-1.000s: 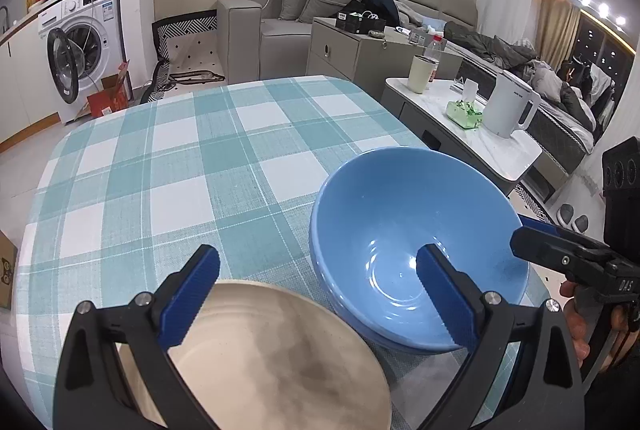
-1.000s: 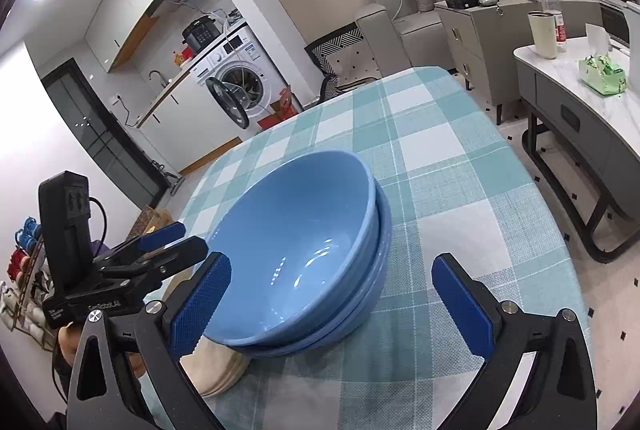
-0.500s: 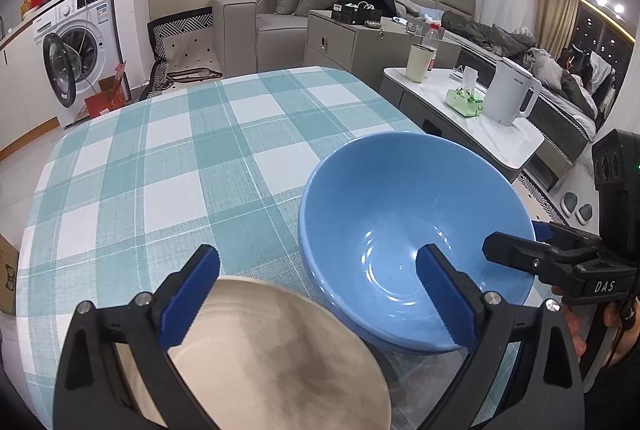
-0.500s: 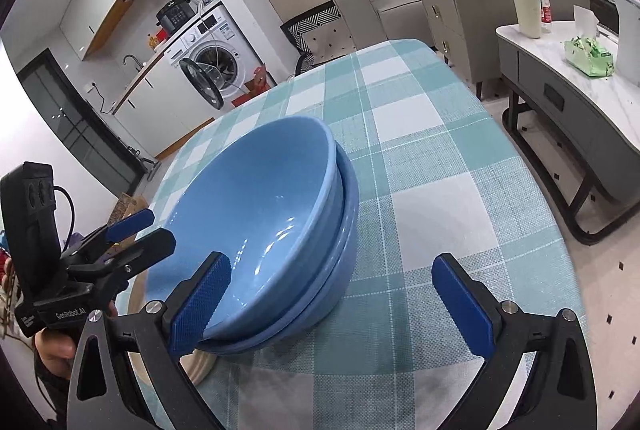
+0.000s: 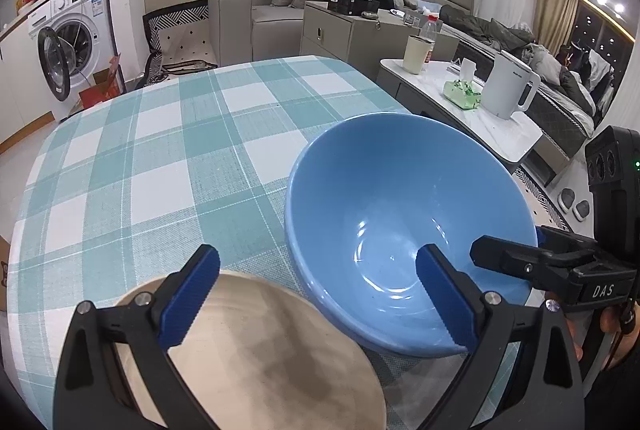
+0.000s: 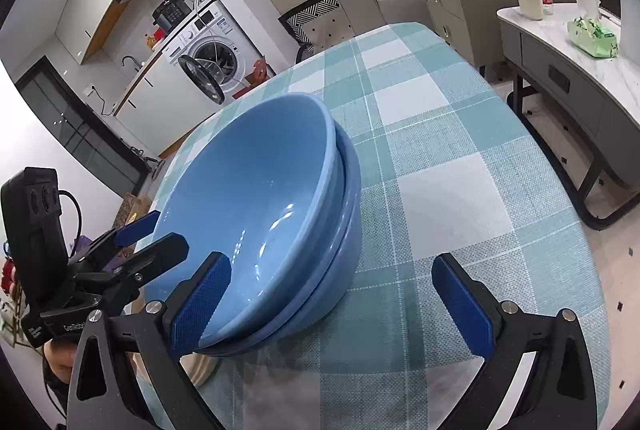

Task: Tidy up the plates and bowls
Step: 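Close both grippers on the rim of the stacked blue bowls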

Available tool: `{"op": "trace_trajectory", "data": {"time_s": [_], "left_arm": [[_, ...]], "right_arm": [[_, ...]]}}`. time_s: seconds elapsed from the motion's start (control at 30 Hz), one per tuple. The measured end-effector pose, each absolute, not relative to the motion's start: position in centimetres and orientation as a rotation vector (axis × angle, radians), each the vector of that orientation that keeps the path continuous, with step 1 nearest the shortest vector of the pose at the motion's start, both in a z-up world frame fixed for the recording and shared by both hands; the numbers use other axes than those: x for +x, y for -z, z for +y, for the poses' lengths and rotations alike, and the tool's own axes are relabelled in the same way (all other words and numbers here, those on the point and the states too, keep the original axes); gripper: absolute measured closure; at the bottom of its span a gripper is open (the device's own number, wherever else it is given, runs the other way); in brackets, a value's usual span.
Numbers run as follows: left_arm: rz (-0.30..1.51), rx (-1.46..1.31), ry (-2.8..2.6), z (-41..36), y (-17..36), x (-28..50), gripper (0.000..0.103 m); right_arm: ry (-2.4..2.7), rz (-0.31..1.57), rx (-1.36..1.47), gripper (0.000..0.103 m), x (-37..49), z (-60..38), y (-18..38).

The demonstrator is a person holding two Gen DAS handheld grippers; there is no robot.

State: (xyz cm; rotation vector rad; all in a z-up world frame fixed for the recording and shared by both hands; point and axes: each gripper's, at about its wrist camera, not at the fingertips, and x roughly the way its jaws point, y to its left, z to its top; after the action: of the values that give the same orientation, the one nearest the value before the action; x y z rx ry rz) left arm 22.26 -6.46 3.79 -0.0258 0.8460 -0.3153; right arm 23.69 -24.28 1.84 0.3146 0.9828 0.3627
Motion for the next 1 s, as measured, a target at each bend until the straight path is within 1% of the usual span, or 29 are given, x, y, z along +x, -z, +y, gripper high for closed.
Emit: {"op": "trace_trajectory", "data": {"time_s": [0.23,0.4,0.5,0.7,0.77,0.83,1.0], "left_arm": [[0.852,-0.038,0.330,-6.7,-3.5,22.4,0.004],[0.851,-0.036,0.330,-6.9,-3.4,22.4,0.004],[0.848,-0.037,0.334,-7.0,-3.3,22.3,0.004],[0.837,-0.037,0.369,-7.5,-3.6,22.0,0.006],[0.831,-0.022,0.381,-7.9,-3.7,21.7,0.014],[0.827,-0.004,0.390,-8.4,-3.9,21.5,0.019],[0.817,0.043,0.350,-8.9,-4.0,21.3,0.027]], "right_arm": [[-0.425,0.993,0.341,0.002,23.7,-23.7,-1.6],[-0.453,0.973,0.350,0.022,23.4,-23.4,-1.8],[-0.462,0.960,0.349,0.031,23.3,-23.2,-2.1],[-0.435,0.936,0.315,0.037,23.1,-23.1,-2.5],[-0.430,0.931,0.308,0.038,22.9,-23.1,-2.6],[-0.424,0.929,0.307,0.039,22.8,-23.2,-2.7],[-0.407,0.919,0.288,0.040,22.4,-23.1,-3.1]]}}
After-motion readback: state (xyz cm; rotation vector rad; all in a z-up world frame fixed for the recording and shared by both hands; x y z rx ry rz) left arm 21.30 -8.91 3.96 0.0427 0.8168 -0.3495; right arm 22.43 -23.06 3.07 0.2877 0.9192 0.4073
